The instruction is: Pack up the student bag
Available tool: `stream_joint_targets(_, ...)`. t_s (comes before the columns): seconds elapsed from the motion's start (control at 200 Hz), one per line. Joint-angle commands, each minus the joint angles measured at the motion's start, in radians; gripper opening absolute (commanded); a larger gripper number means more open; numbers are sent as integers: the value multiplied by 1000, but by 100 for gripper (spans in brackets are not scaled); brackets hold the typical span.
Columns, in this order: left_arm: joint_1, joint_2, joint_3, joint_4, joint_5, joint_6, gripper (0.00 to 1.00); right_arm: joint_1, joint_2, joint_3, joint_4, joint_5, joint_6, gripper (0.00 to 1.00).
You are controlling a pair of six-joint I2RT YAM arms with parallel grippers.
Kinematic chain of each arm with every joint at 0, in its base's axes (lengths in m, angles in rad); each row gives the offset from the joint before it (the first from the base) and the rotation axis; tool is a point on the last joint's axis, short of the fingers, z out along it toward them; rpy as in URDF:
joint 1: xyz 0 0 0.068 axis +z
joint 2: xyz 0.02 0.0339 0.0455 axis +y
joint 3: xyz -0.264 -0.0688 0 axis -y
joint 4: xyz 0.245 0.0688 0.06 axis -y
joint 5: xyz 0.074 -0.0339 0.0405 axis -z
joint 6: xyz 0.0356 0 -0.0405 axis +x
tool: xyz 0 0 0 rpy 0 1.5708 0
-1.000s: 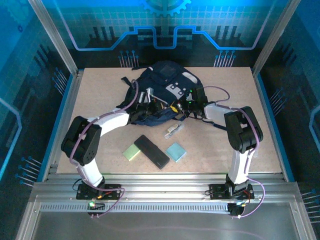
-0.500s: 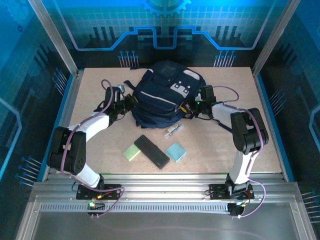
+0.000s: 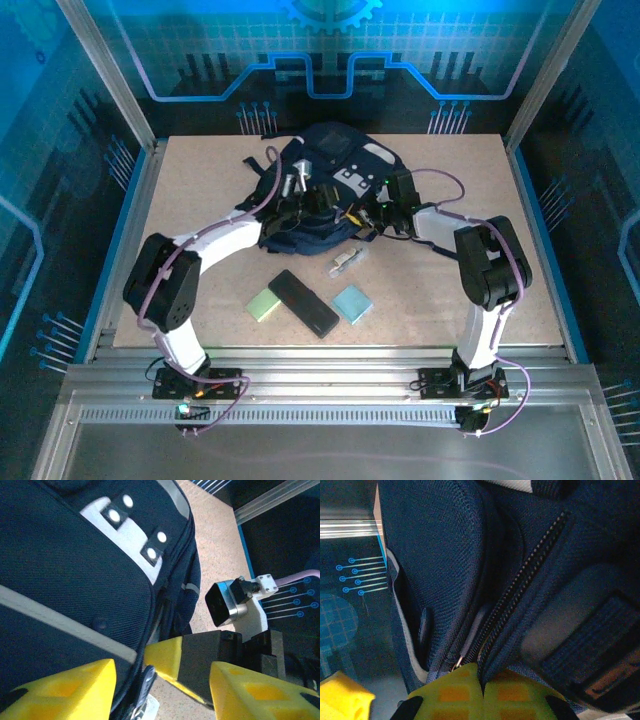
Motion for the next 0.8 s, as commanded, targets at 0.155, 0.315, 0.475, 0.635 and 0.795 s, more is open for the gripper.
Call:
stream_joint_targets(0.155, -30, 141, 204, -301, -56, 153, 57, 31, 6, 58, 68, -14, -11, 0)
stream_joint_targets(0.315, -49, 218, 306, -426, -70, 199, 40, 33, 13, 55, 85, -17, 0, 0)
stream_joint_targets(0.475, -69, 240, 326, -499, -107, 236, 30, 32, 20, 57, 83, -14, 2, 0)
stream_joint_targets(0.635, -87, 218, 321, -523, -123, 235, 39, 26, 32, 65, 69, -4, -1, 0)
stream_joint_targets(0.795, -119, 247, 353, -592, -228, 288, 37, 26, 31, 63, 71, 1, 3, 0)
